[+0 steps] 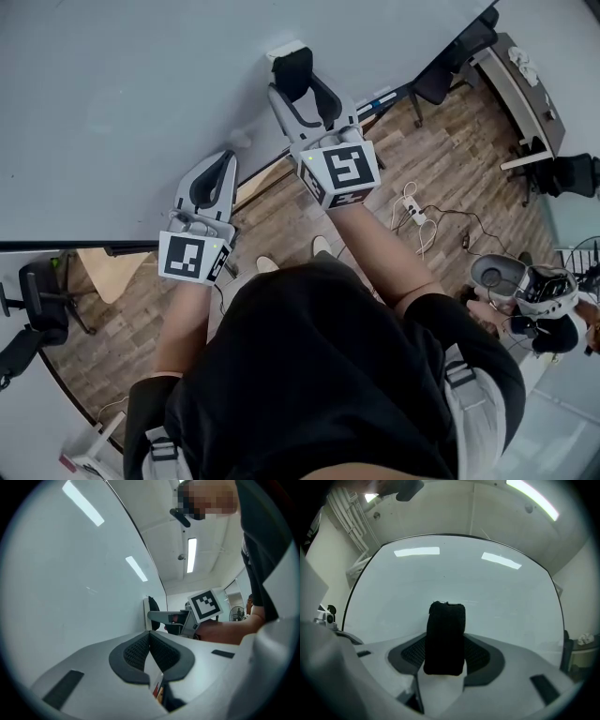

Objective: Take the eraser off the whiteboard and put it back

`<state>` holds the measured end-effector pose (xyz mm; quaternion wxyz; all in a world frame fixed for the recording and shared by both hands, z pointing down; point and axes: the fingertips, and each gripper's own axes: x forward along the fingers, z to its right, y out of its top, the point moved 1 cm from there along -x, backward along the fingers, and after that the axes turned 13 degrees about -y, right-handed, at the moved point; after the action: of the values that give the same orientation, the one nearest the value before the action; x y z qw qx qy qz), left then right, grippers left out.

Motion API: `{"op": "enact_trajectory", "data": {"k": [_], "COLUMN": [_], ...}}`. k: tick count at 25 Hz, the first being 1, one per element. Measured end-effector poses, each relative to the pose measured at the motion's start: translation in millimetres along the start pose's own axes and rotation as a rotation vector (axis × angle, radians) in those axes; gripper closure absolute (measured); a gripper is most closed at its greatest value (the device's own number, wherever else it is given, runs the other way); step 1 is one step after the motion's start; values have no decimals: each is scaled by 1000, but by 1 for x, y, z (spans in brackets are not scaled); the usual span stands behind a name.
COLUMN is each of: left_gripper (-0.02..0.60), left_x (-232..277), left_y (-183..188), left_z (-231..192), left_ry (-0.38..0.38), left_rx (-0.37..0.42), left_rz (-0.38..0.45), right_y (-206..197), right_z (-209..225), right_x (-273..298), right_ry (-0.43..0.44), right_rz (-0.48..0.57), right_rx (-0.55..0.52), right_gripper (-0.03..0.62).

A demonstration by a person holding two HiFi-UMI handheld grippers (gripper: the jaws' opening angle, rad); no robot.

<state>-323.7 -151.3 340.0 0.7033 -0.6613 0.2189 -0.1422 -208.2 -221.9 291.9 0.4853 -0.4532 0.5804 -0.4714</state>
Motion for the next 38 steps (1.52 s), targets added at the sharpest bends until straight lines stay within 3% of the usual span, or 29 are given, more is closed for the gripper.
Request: {"op": "enact_trajectory", "data": {"k": [10, 24, 38], "left_gripper": [586, 586, 586], "left_x": [13, 52, 97], "left_y": [-7, -5, -8], "left_z": [9, 72, 144], "left_ry": [-37, -13, -71], "left_rx": [-30, -4, 15], "left_rz": [10, -5, -8], "right_y": [-6, -19, -25], "right_z": [13, 76, 135], "right_x": [-33, -106, -177], "right_ry": [36, 139, 212], "right_rz": [-1, -29, 16], "right_rx": [38, 65, 59], "right_gripper": [368, 368, 368]}}
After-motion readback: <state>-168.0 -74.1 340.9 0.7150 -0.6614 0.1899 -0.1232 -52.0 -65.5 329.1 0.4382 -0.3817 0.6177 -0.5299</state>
